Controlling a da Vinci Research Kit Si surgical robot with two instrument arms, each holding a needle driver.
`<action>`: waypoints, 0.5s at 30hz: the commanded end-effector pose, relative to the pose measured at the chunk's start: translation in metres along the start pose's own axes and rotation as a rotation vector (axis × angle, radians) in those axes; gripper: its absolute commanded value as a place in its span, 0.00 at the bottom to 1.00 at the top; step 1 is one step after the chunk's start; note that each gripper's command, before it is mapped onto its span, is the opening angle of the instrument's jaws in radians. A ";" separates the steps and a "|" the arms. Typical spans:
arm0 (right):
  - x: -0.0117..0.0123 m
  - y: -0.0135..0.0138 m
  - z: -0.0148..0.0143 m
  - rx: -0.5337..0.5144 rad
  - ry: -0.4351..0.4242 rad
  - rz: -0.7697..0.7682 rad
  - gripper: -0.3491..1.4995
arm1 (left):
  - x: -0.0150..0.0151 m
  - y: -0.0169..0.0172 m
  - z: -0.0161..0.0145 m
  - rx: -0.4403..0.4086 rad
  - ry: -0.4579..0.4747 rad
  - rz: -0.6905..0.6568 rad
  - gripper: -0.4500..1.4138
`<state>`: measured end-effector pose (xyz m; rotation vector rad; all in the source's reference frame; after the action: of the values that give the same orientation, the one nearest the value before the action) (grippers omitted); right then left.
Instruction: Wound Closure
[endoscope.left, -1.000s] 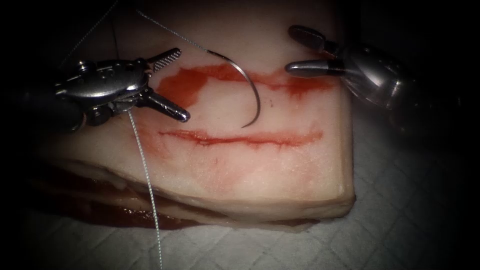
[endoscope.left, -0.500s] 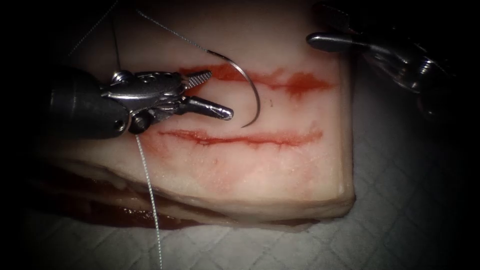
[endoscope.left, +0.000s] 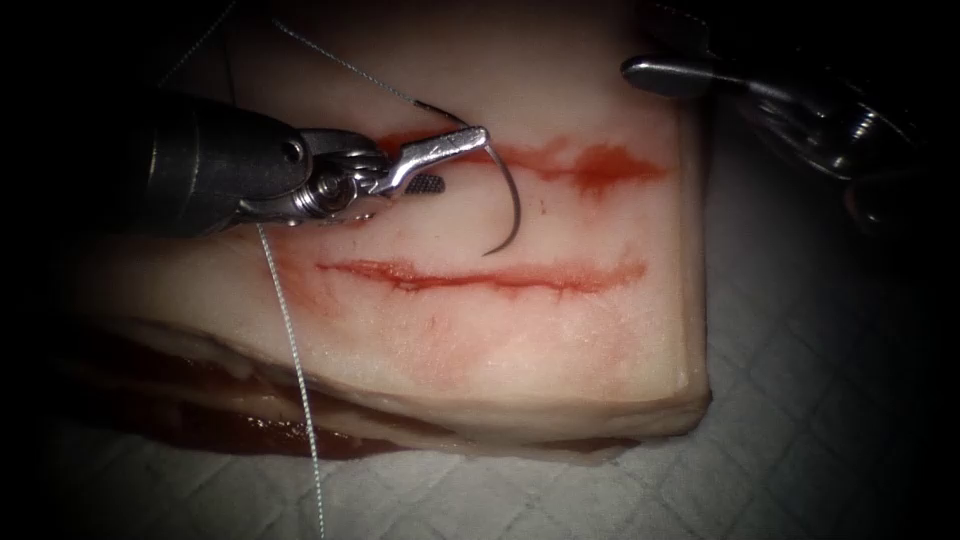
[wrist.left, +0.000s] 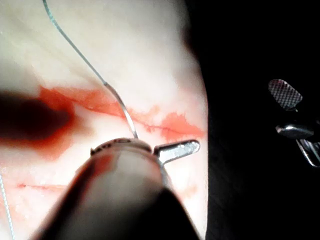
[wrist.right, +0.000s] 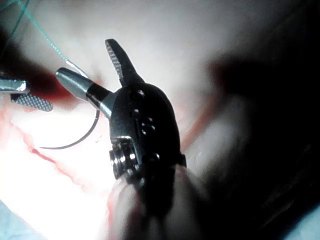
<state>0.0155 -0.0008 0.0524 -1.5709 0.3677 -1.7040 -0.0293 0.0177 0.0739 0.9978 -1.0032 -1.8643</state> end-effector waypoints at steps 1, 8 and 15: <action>0.0003 -0.0001 0.0010 -0.004 -0.003 -0.002 0.88 | 0.0000 0.0006 0.0007 -0.016 0.003 -0.004 0.60; 0.0003 0.0002 0.0010 -0.007 -0.003 -0.002 0.88 | -0.0005 0.0023 0.0010 -0.075 0.193 -0.027 0.46; 0.0003 0.0005 0.0012 -0.008 -0.003 -0.001 0.87 | -0.0001 0.0020 0.0014 -0.072 0.255 -0.062 0.50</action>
<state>0.0159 -0.0012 0.0521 -1.5745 0.3725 -1.7043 -0.0295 0.0172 0.0757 1.2038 -0.7521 -1.7598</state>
